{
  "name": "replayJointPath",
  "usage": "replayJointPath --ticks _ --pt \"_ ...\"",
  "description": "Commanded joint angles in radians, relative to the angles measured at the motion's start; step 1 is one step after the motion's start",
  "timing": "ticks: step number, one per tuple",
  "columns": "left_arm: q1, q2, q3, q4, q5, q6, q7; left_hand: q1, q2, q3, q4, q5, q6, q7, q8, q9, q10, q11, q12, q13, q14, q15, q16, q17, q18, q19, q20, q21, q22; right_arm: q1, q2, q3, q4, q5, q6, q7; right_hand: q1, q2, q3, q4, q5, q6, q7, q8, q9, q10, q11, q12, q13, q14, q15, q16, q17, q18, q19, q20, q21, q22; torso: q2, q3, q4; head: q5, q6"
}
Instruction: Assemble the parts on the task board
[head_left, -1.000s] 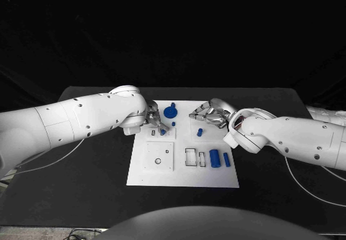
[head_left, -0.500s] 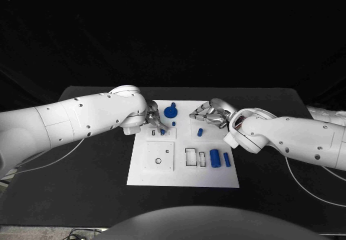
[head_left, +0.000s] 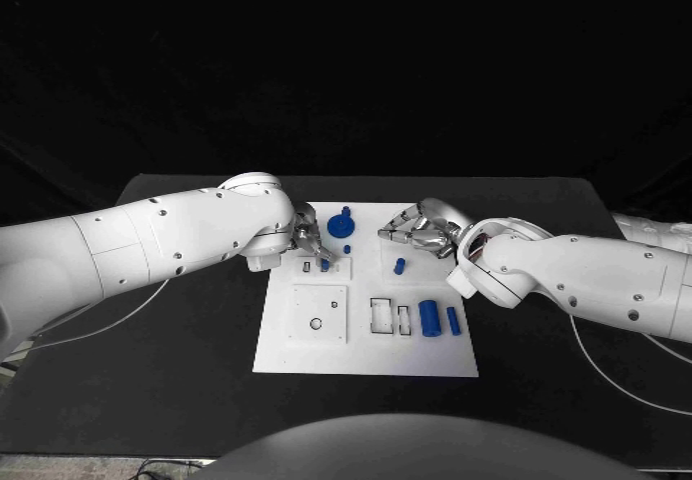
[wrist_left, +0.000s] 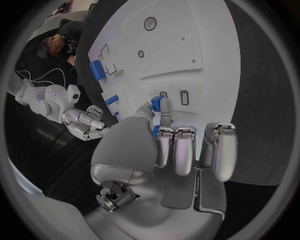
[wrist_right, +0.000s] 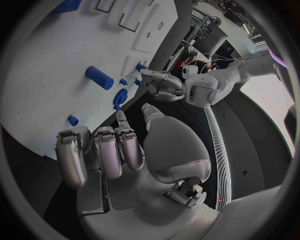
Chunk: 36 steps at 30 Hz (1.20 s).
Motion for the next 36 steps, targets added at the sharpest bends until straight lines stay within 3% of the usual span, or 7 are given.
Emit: replayJointPath --ticks 1,16,36 --pt "-0.001 0.003 0.0 -0.001 0.003 0.015 0.01 -0.007 0.001 -0.006 -0.001 0.009 0.001 0.002 -0.007 0.0 0.106 0.001 -0.003 0.262 0.102 0.0 0.003 0.263 -0.007 0.103 -0.003 0.002 0.263 -0.001 0.001 0.0 0.0 -0.008 0.012 0.0 -0.007 0.001 0.0 0.005 0.007 0.005 0.017 0.006 0.001 0.104 0.009 0.004 0.263 0.104 0.004 0.004 0.263 -0.014 0.106 0.006 0.004 0.263 0.0 0.0 0.0006 0.001 0.001" --pt "-0.001 0.003 0.0 0.0 0.004 0.029 -0.007 0.063 0.001 0.026 -0.007 0.016 0.003 -0.005 -0.008 0.003 0.106 -0.005 -0.003 0.262 0.102 -0.005 0.003 0.263 -0.007 0.103 -0.004 0.002 0.263 -0.001 0.001 0.0 0.0 -0.008 0.013 0.0 -0.008 0.002 0.001 0.005 0.007 0.004 0.017 0.007 0.002 0.104 0.009 0.004 0.263 0.104 0.005 0.004 0.263 -0.014 0.106 0.006 0.004 0.263 0.0 -0.0004 0.0008 0.001 0.0" --pt "-0.001 -0.002 0.0 0.003 0.001 0.041 -0.016 0.083 0.001 0.038 -0.007 0.018 0.008 -0.007 -0.006 0.006 0.106 -0.007 -0.003 0.262 0.102 -0.007 0.003 0.263 -0.007 0.103 -0.004 0.002 0.263 -0.001 0.002 0.0 -0.001 -0.009 0.015 -0.001 -0.008 0.002 0.001 0.005 0.007 0.004 0.017 0.007 0.002 0.104 0.009 0.004 0.263 0.104 0.005 0.004 0.263 -0.014 0.106 0.006 0.004 0.263 0.0 0.0 0.0004 0.002 -0.001"
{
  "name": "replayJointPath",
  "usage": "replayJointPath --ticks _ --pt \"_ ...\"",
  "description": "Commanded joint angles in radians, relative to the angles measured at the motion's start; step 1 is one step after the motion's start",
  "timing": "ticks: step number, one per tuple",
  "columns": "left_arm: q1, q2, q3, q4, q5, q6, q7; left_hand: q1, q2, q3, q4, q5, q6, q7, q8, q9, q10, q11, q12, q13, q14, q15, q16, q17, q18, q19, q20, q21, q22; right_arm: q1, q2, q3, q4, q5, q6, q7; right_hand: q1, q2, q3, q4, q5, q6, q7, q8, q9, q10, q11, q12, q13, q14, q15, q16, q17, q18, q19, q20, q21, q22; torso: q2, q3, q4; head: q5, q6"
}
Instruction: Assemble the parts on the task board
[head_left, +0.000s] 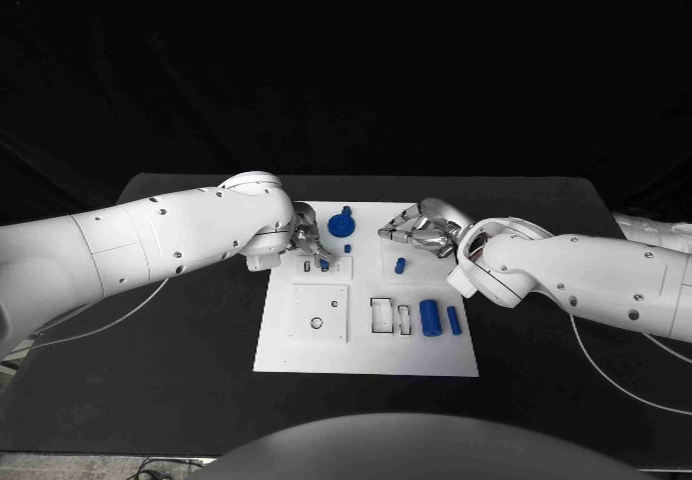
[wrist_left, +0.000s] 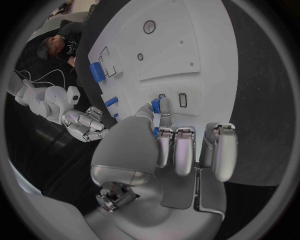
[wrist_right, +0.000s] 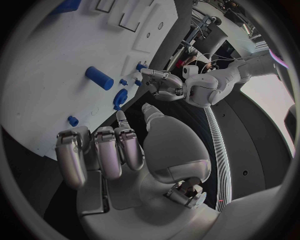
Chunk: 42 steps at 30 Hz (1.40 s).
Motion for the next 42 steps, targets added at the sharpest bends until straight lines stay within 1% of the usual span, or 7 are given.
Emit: replayJointPath --ticks 1,14,18,19,24,42 --pt "-0.001 0.0 0.0 0.002 0.0 0.023 -0.008 0.014 -0.001 0.005 0.0 0.007 0.005 -0.004 -0.002 0.001 0.106 -0.007 -0.003 0.262 0.102 -0.007 0.003 0.263 -0.007 0.103 -0.004 0.002 0.263 -0.001 0.001 0.0 0.0 -0.008 0.014 0.001 -0.008 0.002 0.001 0.005 0.007 0.004 0.017 0.007 0.001 0.104 0.009 0.004 0.263 0.104 0.005 0.004 0.263 -0.014 0.106 0.006 0.004 0.263 0.0 0.0001 -0.0002 0.0 0.001" --pt "-0.001 -0.001 0.0 0.006 0.001 0.025 -0.004 0.021 0.002 0.011 0.001 0.008 0.006 -0.005 -0.002 0.002 0.106 -0.008 -0.003 0.262 0.102 -0.008 0.003 0.263 -0.007 0.103 -0.003 0.002 0.263 -0.001 0.001 0.0 -0.001 -0.009 0.016 -0.002 -0.008 0.002 0.001 0.005 0.006 0.005 0.017 0.007 0.001 0.104 0.009 0.004 0.263 0.104 0.005 0.004 0.263 -0.014 0.106 0.007 0.004 0.263 0.0 0.0 0.0 0.001 0.002" --pt "-0.001 -0.002 0.0 0.008 0.002 0.023 0.0 0.033 0.003 0.021 0.001 0.012 0.007 -0.006 -0.001 0.003 0.106 -0.01 -0.003 0.262 0.102 -0.009 0.003 0.263 -0.007 0.103 -0.003 0.002 0.263 -0.001 0.001 0.0 -0.001 -0.009 0.018 -0.003 -0.008 0.002 0.001 0.005 0.006 0.005 0.017 0.007 0.001 0.104 0.009 0.004 0.263 0.104 0.005 0.004 0.263 -0.014 0.106 0.007 0.004 0.263 0.0 0.0 0.0002 0.001 0.002" --pt "-0.001 -0.002 0.0 0.009 0.002 0.022 0.001 0.033 0.003 0.021 0.001 0.012 0.007 -0.006 -0.001 0.003 0.106 -0.01 -0.003 0.262 0.102 -0.009 0.003 0.263 -0.007 0.103 -0.003 0.002 0.263 -0.001 0.001 0.0 -0.002 -0.009 0.018 -0.004 -0.008 0.002 0.001 0.005 0.006 0.005 0.017 0.007 0.001 0.104 0.009 0.004 0.263 0.104 0.005 0.004 0.263 -0.014 0.106 0.007 0.004 0.263 0.0 0.0002 -0.0001 0.002 0.003" --pt "-0.001 -0.004 0.0 0.01 0.003 0.02 0.003 0.033 0.003 0.022 0.001 0.013 0.007 -0.006 -0.001 0.003 0.106 -0.01 -0.003 0.262 0.102 -0.009 0.003 0.263 -0.007 0.103 -0.003 0.002 0.263 -0.001 0.001 0.0 -0.002 -0.009 0.019 -0.004 -0.008 0.002 0.001 0.005 0.006 0.005 0.017 0.007 0.001 0.104 0.009 0.004 0.263 0.104 0.005 0.004 0.263 -0.014 0.106 0.007 0.004 0.263 0.0 0.0 -0.0004 0.002 0.002" --pt "-0.001 -0.008 0.0 0.01 0.003 0.011 0.012 0.034 0.004 0.025 0.003 0.017 0.009 -0.006 0.0 0.004 0.106 -0.01 -0.003 0.262 0.102 -0.009 0.003 0.263 -0.007 0.103 -0.003 0.002 0.263 -0.002 0.001 0.0 -0.003 -0.009 0.022 -0.006 -0.008 0.002 0.001 0.005 0.006 0.005 0.017 0.008 0.001 0.104 0.009 0.004 0.263 0.104 0.005 0.004 0.263 -0.014 0.106 0.007 0.004 0.263 0.001 -0.0005 0.0002 -0.001 0.001"
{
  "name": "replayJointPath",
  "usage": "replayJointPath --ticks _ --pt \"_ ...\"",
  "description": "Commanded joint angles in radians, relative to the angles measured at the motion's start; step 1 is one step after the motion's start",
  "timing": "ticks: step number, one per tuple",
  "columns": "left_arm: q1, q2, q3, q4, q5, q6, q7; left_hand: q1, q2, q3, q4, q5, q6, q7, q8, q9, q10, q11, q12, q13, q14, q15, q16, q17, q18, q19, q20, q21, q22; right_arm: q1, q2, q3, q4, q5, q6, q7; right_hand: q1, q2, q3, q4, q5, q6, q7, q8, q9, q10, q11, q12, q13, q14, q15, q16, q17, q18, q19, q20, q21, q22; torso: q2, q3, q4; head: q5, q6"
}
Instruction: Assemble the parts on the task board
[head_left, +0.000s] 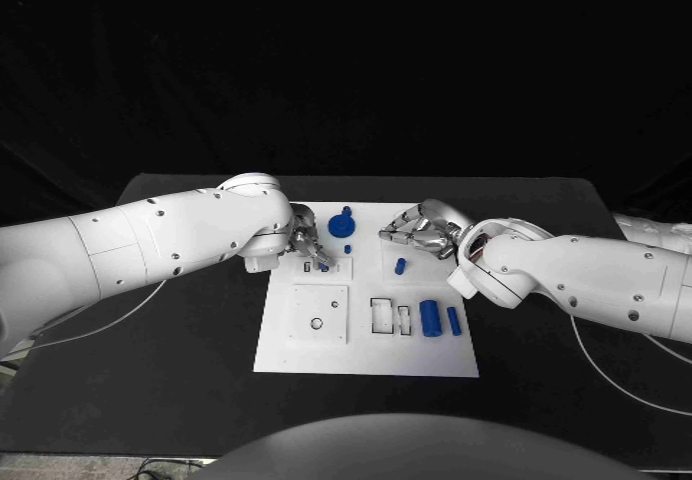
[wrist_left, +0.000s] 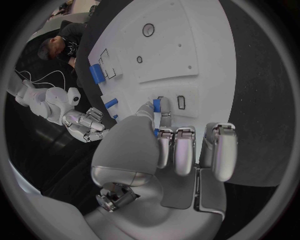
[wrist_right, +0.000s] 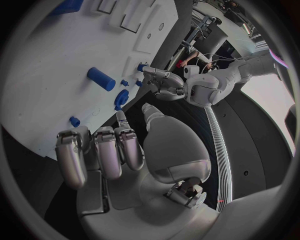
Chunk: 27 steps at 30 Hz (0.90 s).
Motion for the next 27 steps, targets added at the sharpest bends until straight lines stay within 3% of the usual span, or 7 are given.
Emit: replayJointPath --ticks 1,27 --pt "0.0 0.001 0.0 0.001 0.003 0.004 0.012 0.007 0.002 0.008 0.001 0.004 0.006 -0.002 0.0 0.001 0.102 -0.006 -0.003 0.262 0.106 -0.005 0.003 0.263 -0.007 0.103 -0.003 0.002 0.263 -0.001 0.001 0.0 0.0 -0.009 0.015 -0.001 -0.008 0.002 0.001 0.005 0.006 0.005 0.017 0.004 0.002 0.104 0.009 0.004 0.263 0.104 0.005 0.004 0.263 -0.014 0.106 0.007 0.004 0.263 0.001 -0.0005 0.0004 -0.001 0.0" --pt "0.0 0.006 0.001 -0.01 0.013 0.018 0.02 0.001 0.001 0.009 0.005 0.006 0.01 -0.001 0.002 0.002 0.102 -0.005 -0.003 0.262 0.106 -0.005 0.003 0.263 -0.007 0.103 -0.004 0.002 0.263 -0.001 0.0 0.0 0.001 -0.009 0.015 -0.003 -0.008 0.002 0.001 0.005 0.006 0.005 0.017 0.004 0.002 0.104 0.009 0.004 0.263 0.104 0.005 0.004 0.263 -0.014 0.106 0.007 0.004 0.263 0.0 0.0003 0.0002 -0.002 -0.003"
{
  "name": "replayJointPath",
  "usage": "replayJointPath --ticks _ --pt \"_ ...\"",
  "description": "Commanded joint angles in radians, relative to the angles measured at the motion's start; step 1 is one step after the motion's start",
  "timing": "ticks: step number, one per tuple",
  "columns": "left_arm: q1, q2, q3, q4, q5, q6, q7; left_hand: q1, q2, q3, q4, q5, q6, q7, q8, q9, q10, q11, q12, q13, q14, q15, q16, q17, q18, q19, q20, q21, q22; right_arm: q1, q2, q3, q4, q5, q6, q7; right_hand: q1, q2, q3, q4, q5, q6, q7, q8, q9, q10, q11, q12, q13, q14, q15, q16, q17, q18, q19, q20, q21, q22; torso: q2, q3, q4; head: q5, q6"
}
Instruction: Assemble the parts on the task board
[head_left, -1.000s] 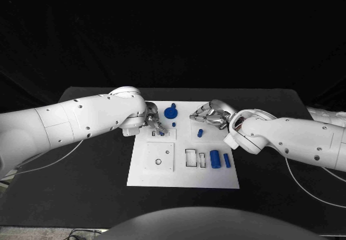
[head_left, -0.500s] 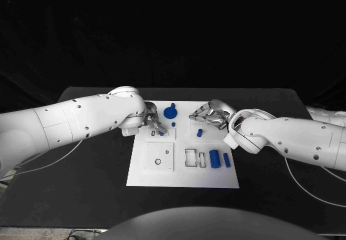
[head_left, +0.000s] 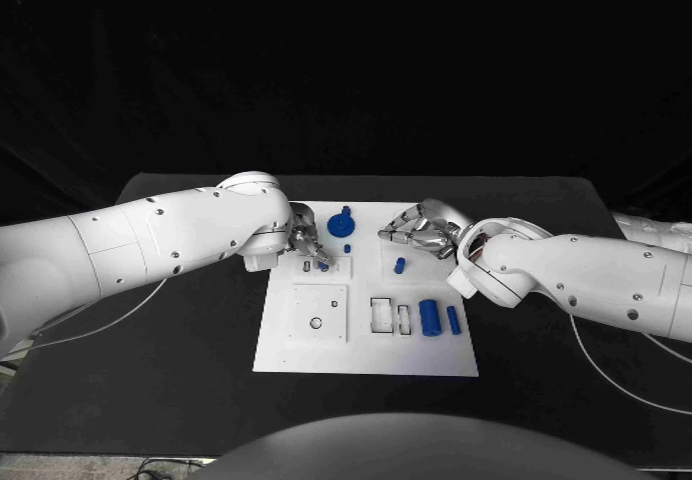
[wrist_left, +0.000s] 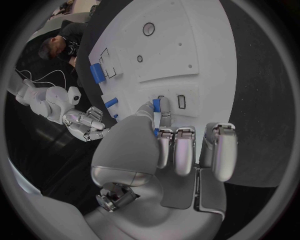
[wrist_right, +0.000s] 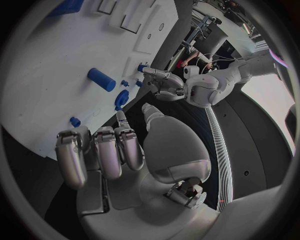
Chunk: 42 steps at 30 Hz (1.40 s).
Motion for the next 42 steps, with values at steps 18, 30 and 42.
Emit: replayJointPath --ticks 18,30,42 --pt "0.0 -0.001 0.0 0.002 0.011 0.008 0.026 -0.006 0.0 0.015 -0.002 0.011 0.016 -0.002 0.004 0.003 0.102 -0.008 -0.003 0.262 0.106 -0.006 0.003 0.263 -0.007 0.103 -0.005 0.002 0.263 -0.001 -0.001 0.0 0.001 -0.009 0.015 -0.001 -0.008 0.002 0.001 0.005 0.006 0.005 0.017 0.004 0.001 0.104 0.009 0.004 0.263 0.104 0.005 0.004 0.263 -0.014 0.106 0.007 0.004 0.263 0.0 -0.0001 0.0002 0.001 -0.002" --pt "0.0 -0.003 0.0 0.002 0.015 -0.001 0.035 -0.002 0.001 0.021 -0.002 0.012 0.019 -0.004 0.006 0.004 0.102 -0.01 -0.003 0.262 0.106 -0.007 0.003 0.263 -0.007 0.103 -0.005 0.002 0.263 -0.001 -0.001 0.0 0.0 -0.009 0.015 -0.001 -0.008 0.002 0.002 0.005 0.006 0.004 0.017 0.004 0.001 0.104 0.009 0.004 0.263 0.104 0.005 0.004 0.263 -0.014 0.106 0.007 0.004 0.263 -0.001 0.0 -0.0003 0.001 -0.002" --pt "0.0 -0.001 0.0 -0.007 0.023 0.04 0.012 -0.001 -0.001 0.022 -0.001 0.012 0.019 -0.003 0.005 0.004 0.102 -0.01 -0.003 0.262 0.106 -0.007 0.003 0.263 -0.007 0.103 -0.005 0.002 0.263 -0.001 0.0 0.0 0.0 -0.009 0.014 -0.001 -0.008 0.002 0.002 0.005 0.006 0.004 0.017 0.004 0.001 0.104 0.009 0.004 0.263 0.104 0.005 0.004 0.263 -0.014 0.106 0.007 0.004 0.263 0.0 -0.0001 0.0002 0.001 -0.002"
